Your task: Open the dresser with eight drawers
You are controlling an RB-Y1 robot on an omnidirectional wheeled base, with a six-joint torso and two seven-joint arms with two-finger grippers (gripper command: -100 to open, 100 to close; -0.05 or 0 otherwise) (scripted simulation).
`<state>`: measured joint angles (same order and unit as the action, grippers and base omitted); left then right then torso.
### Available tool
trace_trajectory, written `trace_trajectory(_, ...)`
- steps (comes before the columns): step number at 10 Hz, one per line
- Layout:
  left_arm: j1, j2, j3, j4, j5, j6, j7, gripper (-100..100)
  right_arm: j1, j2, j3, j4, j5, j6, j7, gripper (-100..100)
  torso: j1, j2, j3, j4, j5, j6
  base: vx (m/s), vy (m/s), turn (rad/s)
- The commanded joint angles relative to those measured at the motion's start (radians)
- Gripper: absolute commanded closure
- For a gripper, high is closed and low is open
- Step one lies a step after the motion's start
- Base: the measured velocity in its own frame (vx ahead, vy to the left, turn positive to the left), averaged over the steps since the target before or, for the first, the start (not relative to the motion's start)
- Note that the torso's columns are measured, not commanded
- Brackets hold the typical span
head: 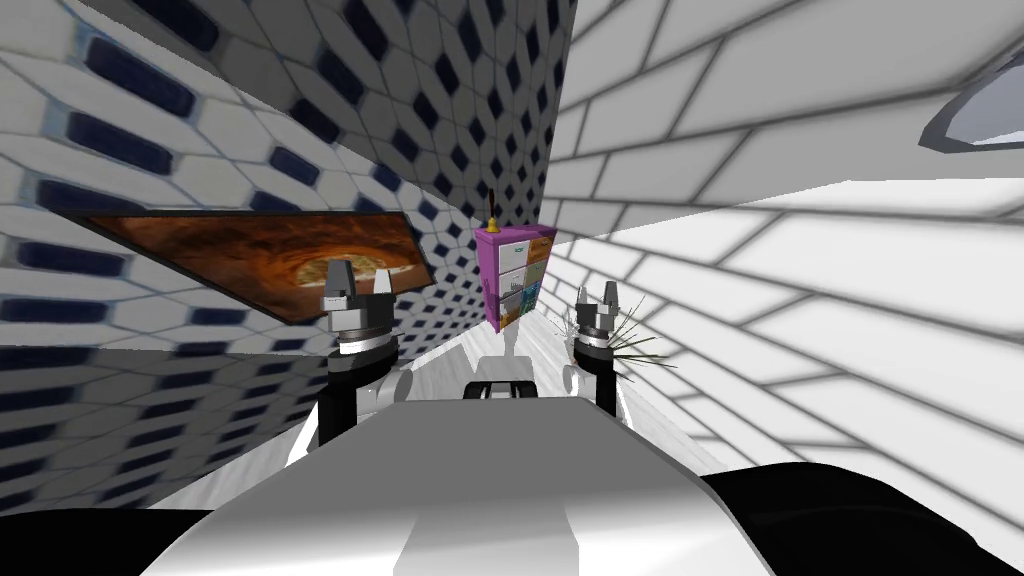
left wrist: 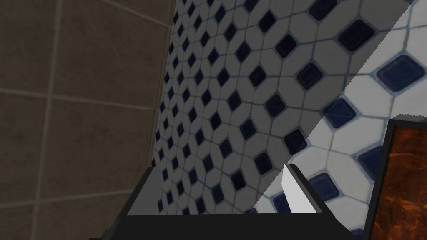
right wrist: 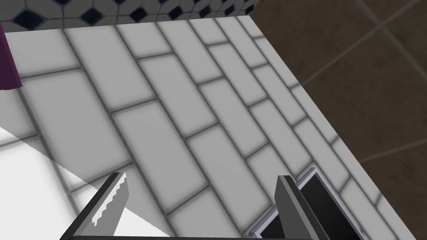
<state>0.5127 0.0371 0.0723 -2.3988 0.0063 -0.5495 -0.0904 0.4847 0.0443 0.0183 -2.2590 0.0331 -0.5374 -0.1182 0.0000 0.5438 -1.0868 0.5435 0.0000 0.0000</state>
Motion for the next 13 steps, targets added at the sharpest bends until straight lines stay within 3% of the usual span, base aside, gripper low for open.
trace_trajectory(1, 0.000, 0.000, 0.000, 0.000, 0.000, 0.000, 0.000, 0, 0.000, 0.000, 0.000, 0.000, 0.000, 0.000, 0.000, 0, 0.000, 0.074, -0.148, 0.074, 0.000, 0.000, 0.000, 0.000, 0.000)
trace_trajectory(2, 0.000, 0.000, 0.000, 0.000, 0.000, 0.000, 0.000, 0, -0.010, -0.050, 0.004, 0.006, 0.018, 0.004, 0.009, -100, 0.000, 0.148, -0.295, 0.148, 0.000, 0.000, 0.024, 0.008, -0.021)
trace_trajectory(3, 0.000, 0.000, 0.000, 0.000, 0.000, 0.000, 0.000, 0, -0.020, -0.078, 0.008, 0.012, 0.038, 0.009, 0.018, -100, 0.000, 0.181, -0.365, 0.180, 0.000, 0.000, 0.045, 0.017, -0.031)
trace_trajectory(6, 0.000, 0.000, 0.000, 0.000, 0.000, 0.000, 0.000, 0, -0.070, -0.167, 0.028, 0.041, 0.122, 0.030, 0.062, -100, 0.000, 0.191, -0.391, 0.193, 0.000, 0.000, 0.096, 0.022, -0.048)
trace_trajectory(7, 0.000, 0.000, 0.000, 0.000, 0.000, 0.000, 0.000, 0, -0.070, -0.167, 0.028, 0.041, 0.131, 0.030, 0.062, -100, 0.000, 0.191, -0.391, 0.193, 0.000, 0.000, 0.089, 0.033, -0.010)
trace_trajectory(9, 0.000, 0.000, 0.000, 0.000, 0.000, 0.000, 0.000, 0, -0.118, -0.201, 0.046, 0.067, 0.199, 0.051, 0.104, -100, 0.001, 0.196, -0.388, 0.195, 0.000, 0.000, 0.098, 0.050, -0.048)
trace_trajectory(12, 0.000, 0.000, 0.000, 0.000, 0.000, 0.000, 0.000, 0, -0.145, -0.214, 0.057, 0.082, 0.273, 0.062, 0.128, -100, -0.001, 0.194, -0.389, 0.194, 0.000, 0.000, 0.089, 0.041, -0.033)
trace_trajectory(13, 0.000, 0.000, 0.000, 0.000, 0.000, 0.000, 0.000, 0, -0.174, -0.225, 0.069, 0.098, 0.309, 0.075, 0.155, -100, -0.001, 0.195, -0.389, 0.195, 0.000, 0.000, 0.098, 0.038, -0.050)
